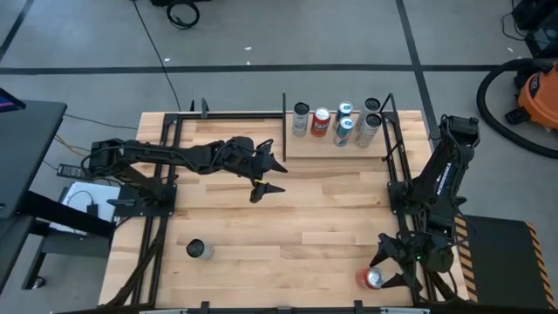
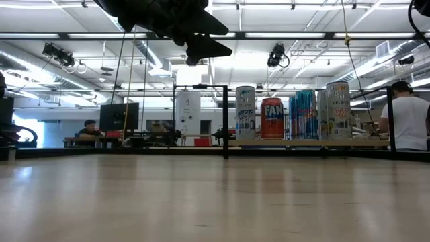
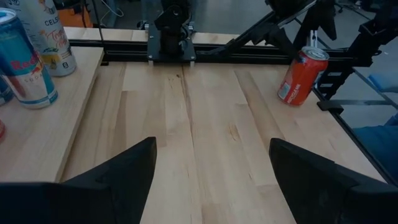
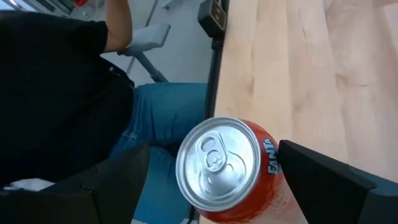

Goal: Place canned beverage on shelf
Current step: Put the red soda can on the shelf aligned with the other red soda can

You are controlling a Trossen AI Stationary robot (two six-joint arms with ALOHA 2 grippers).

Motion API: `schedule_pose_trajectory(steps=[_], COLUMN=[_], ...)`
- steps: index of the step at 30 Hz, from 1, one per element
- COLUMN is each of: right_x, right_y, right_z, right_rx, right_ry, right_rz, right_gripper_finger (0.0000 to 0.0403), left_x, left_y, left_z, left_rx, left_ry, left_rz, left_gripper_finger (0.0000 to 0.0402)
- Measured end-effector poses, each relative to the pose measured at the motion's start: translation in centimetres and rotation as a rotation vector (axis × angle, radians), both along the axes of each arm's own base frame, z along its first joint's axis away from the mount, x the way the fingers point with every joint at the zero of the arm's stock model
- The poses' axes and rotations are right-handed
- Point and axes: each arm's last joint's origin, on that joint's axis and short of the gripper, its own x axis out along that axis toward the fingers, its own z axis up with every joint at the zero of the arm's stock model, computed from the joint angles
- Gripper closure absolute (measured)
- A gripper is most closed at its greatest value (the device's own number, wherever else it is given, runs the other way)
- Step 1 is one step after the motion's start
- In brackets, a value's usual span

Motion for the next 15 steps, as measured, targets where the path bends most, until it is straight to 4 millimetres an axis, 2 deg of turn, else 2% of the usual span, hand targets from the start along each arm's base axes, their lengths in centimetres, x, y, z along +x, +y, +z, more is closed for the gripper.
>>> schedule_pose_trajectory(steps=[6, 15], right_x=[0.08, 0.69], right_y=[0.25, 0.07], right_z=[0.38, 0.47], right_rx=[0.059, 0.058], right_ry=[-0.006, -0.02], right_rz=[-0.008, -0.028], right_gripper_finger=[0.0039, 0.0039], left_x=[0.0, 0.0], left_y=[0.01, 0.01], left_z=[0.0, -0.01], left_rx=[0.0, -0.001], left_ry=[0.0, 0.001], left_rz=[0.0, 0.001], left_gripper_finger=[0.0088, 0.0088])
